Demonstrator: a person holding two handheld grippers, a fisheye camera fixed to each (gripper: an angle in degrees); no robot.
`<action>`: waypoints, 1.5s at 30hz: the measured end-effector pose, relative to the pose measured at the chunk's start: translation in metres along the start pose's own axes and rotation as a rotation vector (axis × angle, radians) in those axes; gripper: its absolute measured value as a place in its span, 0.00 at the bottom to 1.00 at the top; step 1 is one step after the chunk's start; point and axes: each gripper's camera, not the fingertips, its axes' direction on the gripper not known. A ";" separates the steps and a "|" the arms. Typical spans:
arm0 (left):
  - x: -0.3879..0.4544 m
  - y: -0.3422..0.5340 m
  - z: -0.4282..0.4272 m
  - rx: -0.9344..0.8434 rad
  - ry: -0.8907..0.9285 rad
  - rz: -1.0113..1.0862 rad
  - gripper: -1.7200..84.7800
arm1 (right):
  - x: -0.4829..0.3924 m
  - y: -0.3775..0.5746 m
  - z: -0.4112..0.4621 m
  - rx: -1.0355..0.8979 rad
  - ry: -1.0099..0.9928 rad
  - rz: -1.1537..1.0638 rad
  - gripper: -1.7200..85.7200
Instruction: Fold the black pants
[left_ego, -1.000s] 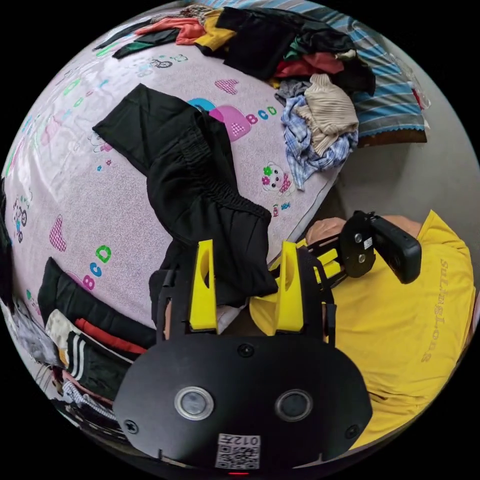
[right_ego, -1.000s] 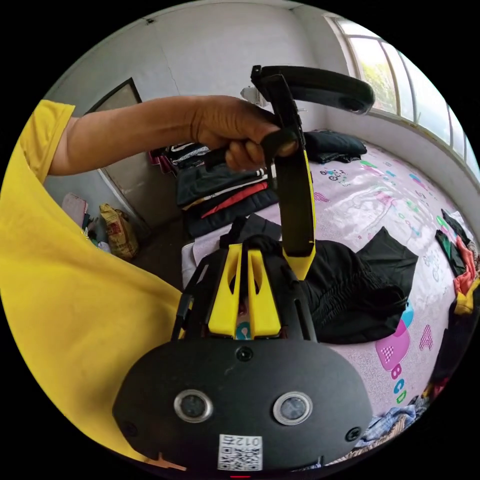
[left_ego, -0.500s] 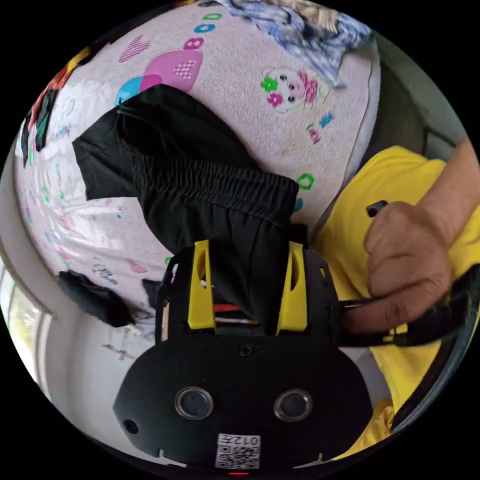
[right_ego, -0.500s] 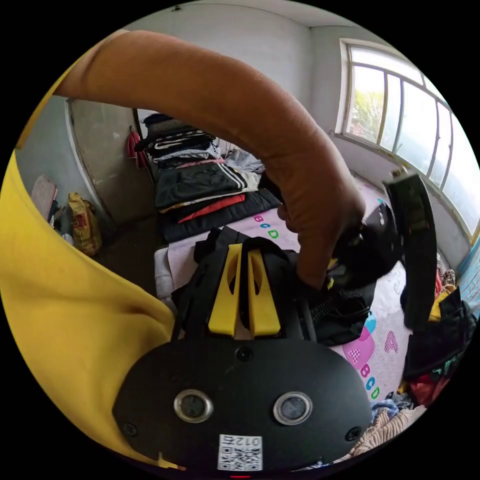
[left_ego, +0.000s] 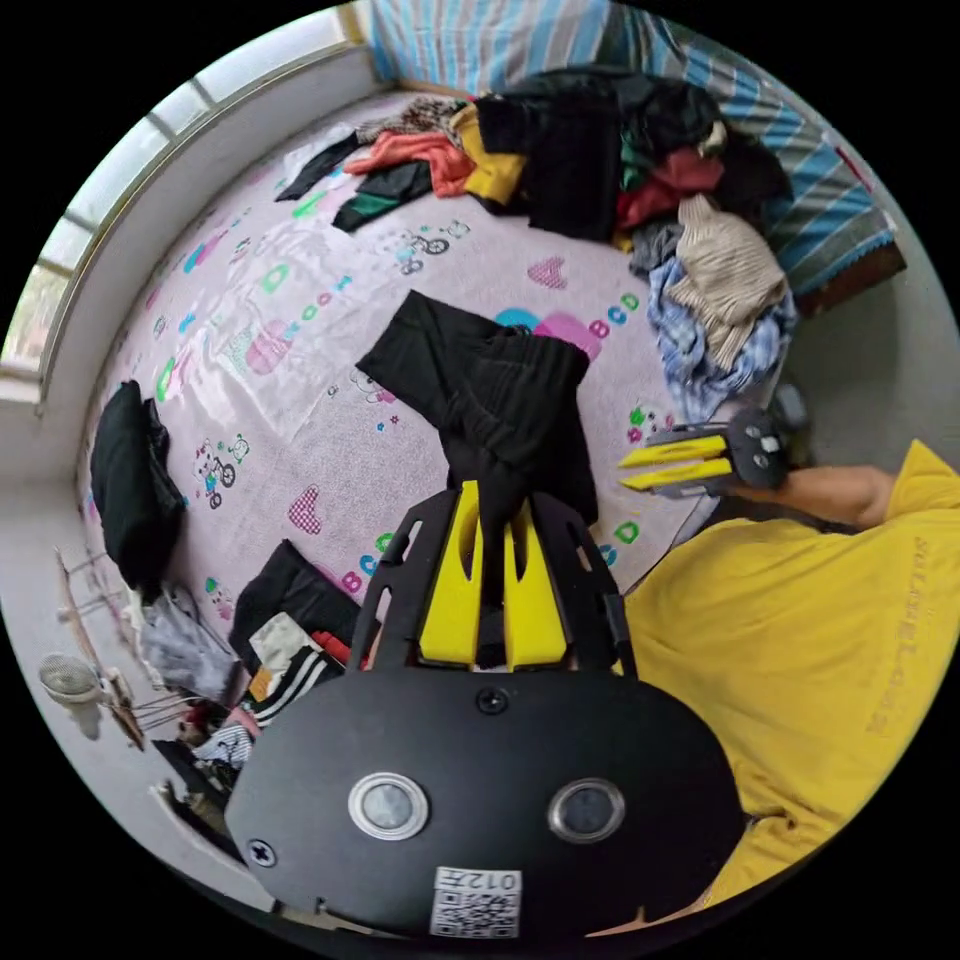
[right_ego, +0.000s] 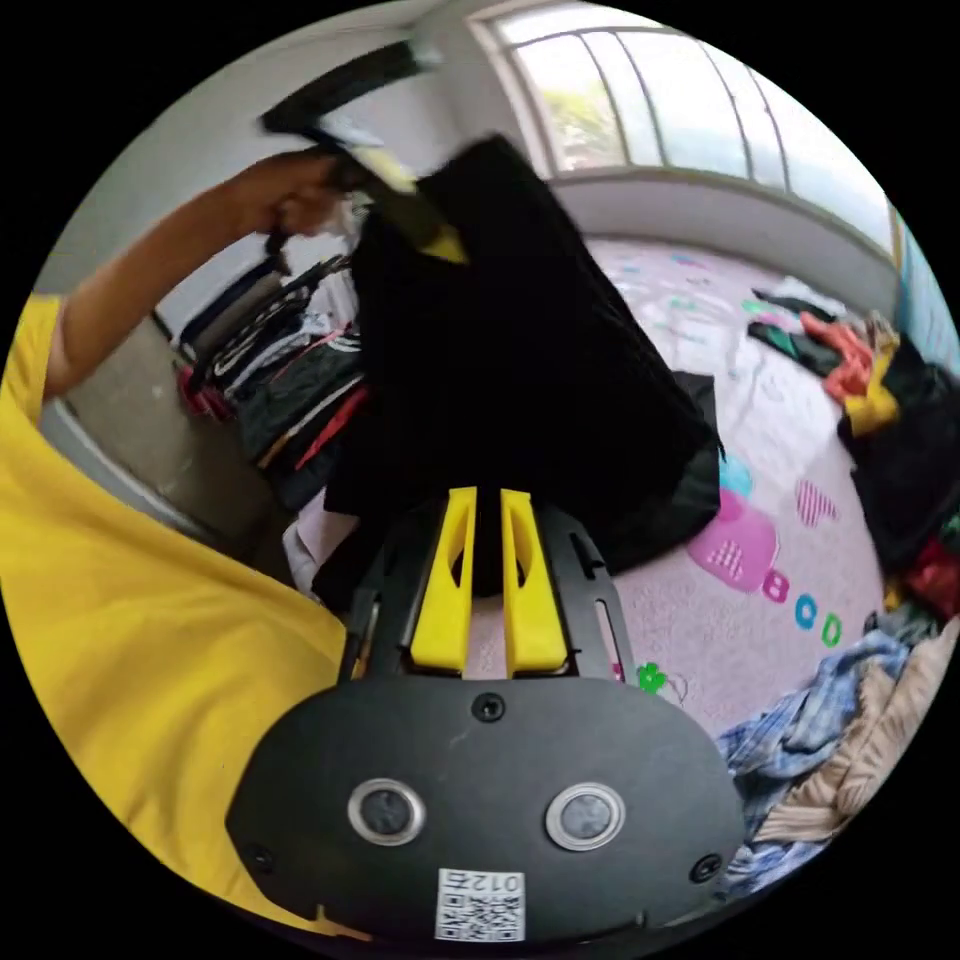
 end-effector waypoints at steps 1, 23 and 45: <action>-0.009 0.014 -0.012 0.035 0.043 -0.028 0.03 | 0.016 -0.003 -0.005 0.005 -0.037 0.052 0.06; 0.122 0.069 0.069 0.235 -0.043 0.043 0.05 | 0.074 -0.088 -0.053 0.050 -0.241 0.701 0.15; -0.017 -0.125 0.089 -0.199 0.264 0.262 0.22 | -0.056 -0.041 -0.008 0.001 -0.194 0.213 0.04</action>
